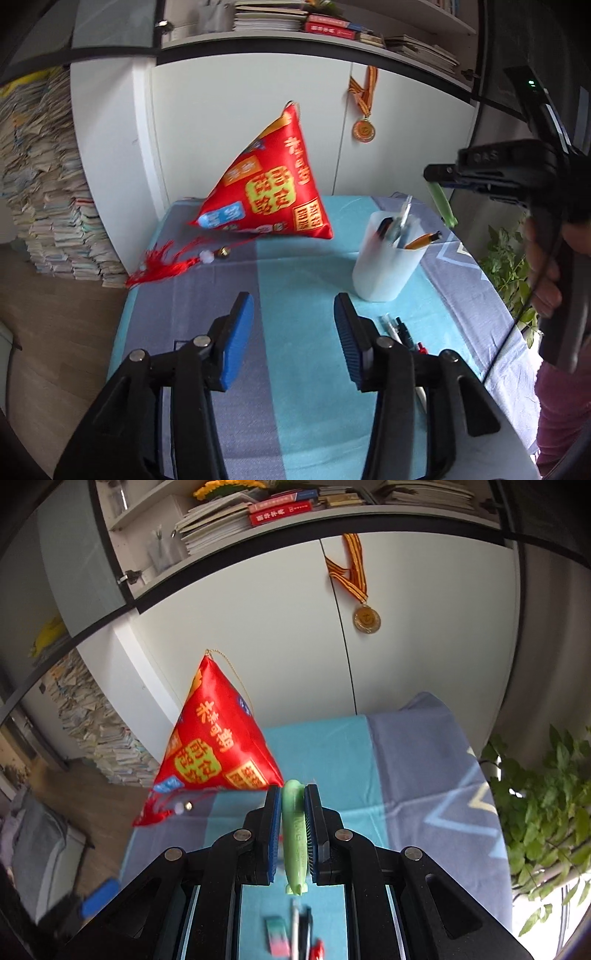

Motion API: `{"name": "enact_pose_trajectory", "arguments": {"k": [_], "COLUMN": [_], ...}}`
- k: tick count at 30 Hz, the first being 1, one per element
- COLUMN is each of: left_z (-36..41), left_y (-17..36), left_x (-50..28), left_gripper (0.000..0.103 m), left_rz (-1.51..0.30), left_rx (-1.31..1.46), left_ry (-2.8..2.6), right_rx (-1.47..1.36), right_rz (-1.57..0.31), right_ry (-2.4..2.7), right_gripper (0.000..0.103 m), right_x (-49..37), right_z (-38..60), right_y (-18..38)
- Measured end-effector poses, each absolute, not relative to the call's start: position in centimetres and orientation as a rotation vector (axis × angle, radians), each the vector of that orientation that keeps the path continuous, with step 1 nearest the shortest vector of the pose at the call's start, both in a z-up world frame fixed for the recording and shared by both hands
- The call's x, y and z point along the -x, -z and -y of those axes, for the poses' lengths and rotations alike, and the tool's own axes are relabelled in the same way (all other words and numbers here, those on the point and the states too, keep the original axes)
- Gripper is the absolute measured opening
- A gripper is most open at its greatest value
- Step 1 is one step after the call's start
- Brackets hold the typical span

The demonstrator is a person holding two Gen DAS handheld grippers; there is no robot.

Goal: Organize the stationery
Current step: 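Carry the green highlighter over the cup and open the right tool, then reach down and grasp the red pen with the right tool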

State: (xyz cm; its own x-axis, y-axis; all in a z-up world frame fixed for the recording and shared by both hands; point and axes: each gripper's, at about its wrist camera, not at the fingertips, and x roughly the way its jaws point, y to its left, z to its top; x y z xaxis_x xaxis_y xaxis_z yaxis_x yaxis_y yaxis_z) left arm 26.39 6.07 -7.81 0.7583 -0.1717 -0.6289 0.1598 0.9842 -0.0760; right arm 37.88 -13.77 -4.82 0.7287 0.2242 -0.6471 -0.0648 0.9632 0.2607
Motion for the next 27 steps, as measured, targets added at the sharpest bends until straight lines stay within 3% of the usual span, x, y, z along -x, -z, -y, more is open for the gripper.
{"name": "enact_pose_trajectory", "arguments": {"k": [14,27], "left_z": [-6.3,-6.0], "left_y": [10.8,12.3], "left_x": [-28.3,-28.5], "left_gripper": [0.044,0.044], "left_rz": [-0.697,-0.736], "left_rx": [0.079,0.074], "left_ry": [0.277,0.298], "right_rx": [-0.245,-0.24], "right_rz": [-0.697,-0.732], "right_ry": [-0.114,-0.1], "right_gripper": [0.011,0.011], "right_x": [-40.1,-35.9], "right_z": [12.7,13.3], "right_y": [8.9,8.0]}}
